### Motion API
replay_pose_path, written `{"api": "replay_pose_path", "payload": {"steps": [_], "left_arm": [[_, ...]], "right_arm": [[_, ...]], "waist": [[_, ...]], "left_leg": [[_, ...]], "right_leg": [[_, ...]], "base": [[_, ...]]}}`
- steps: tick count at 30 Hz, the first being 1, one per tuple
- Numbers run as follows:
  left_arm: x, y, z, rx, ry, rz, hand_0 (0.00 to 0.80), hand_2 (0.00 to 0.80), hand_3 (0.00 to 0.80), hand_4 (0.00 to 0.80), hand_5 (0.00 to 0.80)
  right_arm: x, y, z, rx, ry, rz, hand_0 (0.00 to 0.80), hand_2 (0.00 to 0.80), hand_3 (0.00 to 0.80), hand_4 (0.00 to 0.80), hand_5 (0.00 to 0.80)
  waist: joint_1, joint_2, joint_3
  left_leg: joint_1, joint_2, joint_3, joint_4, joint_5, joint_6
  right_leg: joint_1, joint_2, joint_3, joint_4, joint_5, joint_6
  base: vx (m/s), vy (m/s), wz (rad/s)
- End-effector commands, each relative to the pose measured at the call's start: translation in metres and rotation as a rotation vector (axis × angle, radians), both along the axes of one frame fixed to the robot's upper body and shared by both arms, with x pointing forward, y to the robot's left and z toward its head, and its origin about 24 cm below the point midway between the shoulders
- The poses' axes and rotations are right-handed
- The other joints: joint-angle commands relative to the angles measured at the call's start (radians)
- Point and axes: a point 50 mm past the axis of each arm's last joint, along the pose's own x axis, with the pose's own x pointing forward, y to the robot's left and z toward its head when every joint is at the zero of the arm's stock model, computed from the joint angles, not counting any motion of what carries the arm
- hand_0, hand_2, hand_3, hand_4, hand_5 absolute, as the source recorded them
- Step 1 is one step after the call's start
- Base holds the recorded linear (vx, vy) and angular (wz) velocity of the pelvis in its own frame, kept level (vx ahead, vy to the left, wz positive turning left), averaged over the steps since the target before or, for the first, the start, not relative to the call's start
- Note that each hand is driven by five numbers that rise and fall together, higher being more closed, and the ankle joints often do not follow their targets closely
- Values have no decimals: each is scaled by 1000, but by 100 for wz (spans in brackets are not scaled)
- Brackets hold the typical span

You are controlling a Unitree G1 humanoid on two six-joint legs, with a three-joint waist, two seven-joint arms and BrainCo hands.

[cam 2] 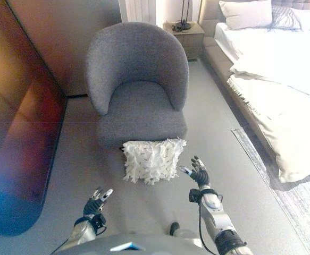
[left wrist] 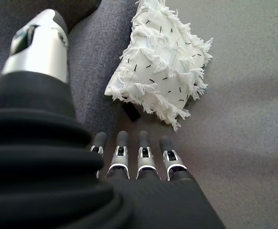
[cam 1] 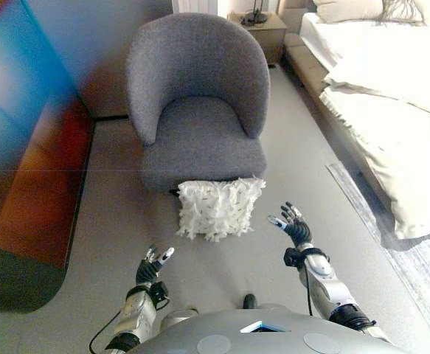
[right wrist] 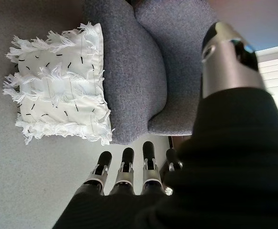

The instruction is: Pick up the cushion and take it to the sofa

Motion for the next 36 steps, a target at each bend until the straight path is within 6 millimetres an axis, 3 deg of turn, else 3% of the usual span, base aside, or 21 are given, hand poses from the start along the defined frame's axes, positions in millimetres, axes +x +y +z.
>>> {"api": "replay_pose_path", "payload": {"steps": [1,26,36], "left_arm": [[25,4,12,20,-103,-19,0,0,0,0,0],[21,4,10,22,-91,-15,0,0,0,0,0],[15,3,6,-5,-64,6,0,0,0,0,0]], "right_arm": [[20,16,15,56,-92,28,0,0,0,0,0],[18,15,12,49,-81,30,0,0,0,0,0],[18,14,11,43,-70,15,0,0,0,0,0]], "waist": [[-3,-31,-4],[-6,-31,-7],[-13,-27,11]], "left_leg": [[-100,-60,5,-1,68,59],[-99,-59,6,-1,68,59],[-83,-72,17,-1,63,89]], "right_leg": [[-12,-24,27,2,47,48],[-10,-25,26,2,46,47],[-33,-59,46,104,19,63]], "base": [[0,0,0],[0,0,0],[28,100,-1]]}}
